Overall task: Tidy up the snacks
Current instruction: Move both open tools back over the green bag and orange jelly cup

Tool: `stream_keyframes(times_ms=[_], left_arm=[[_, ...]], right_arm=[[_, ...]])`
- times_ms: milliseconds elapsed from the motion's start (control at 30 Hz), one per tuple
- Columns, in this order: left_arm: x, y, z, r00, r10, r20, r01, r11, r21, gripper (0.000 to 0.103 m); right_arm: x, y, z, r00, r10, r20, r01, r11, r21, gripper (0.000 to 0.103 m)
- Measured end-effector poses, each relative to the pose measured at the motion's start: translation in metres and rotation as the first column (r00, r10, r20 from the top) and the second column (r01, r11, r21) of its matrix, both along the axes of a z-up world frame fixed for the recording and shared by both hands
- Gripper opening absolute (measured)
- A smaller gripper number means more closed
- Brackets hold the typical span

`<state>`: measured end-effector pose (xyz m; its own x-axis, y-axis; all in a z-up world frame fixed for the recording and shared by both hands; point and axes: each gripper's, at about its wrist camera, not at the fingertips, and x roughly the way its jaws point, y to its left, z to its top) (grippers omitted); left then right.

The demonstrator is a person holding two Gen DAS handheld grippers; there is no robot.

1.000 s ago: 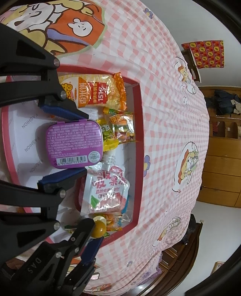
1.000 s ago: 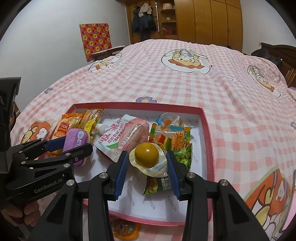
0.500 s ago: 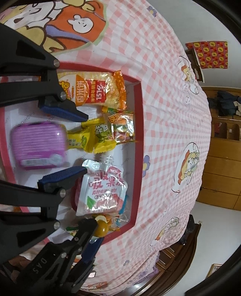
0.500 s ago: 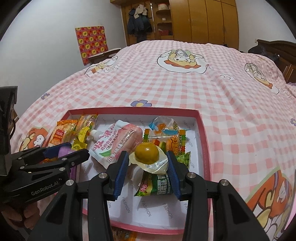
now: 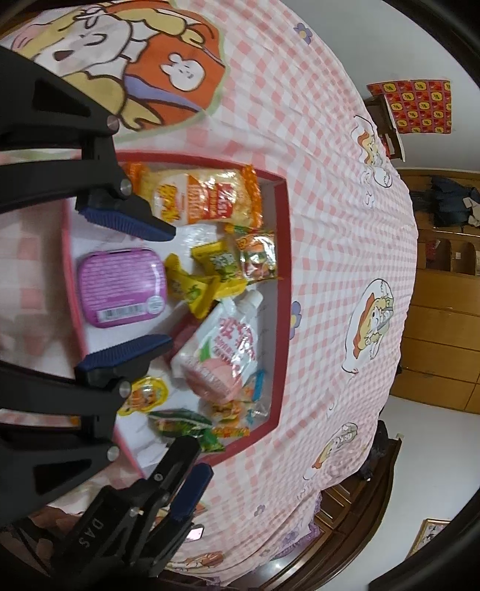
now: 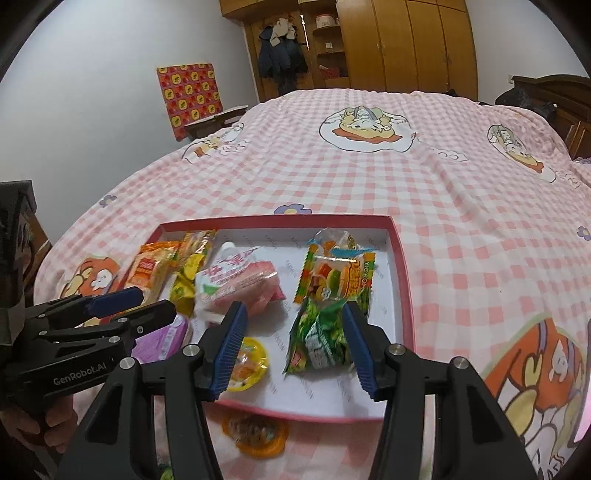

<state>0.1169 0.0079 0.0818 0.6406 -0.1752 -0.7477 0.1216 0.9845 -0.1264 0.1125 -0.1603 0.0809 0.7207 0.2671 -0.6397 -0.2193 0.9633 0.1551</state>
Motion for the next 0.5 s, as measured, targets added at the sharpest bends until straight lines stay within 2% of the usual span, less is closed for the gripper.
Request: stream_keyframes(times_ms=[233, 500], left_arm=[[-0.023, 0.005, 0.006, 1.0, -0.013, -0.018, 0.013, 0.999, -0.038, 0.056], [-0.048, 0.005, 0.005, 0.999, -0.034, -0.03, 0.033, 0.999, -0.038, 0.057]], right_arm=[[-0.023, 0.0, 0.002, 1.0, 0.019, -0.002, -0.019, 1.0, 0.003, 0.055], [-0.046, -0.006, -0.006, 0.999, 0.029, -0.044, -0.028, 1.0, 0.013, 0.055]])
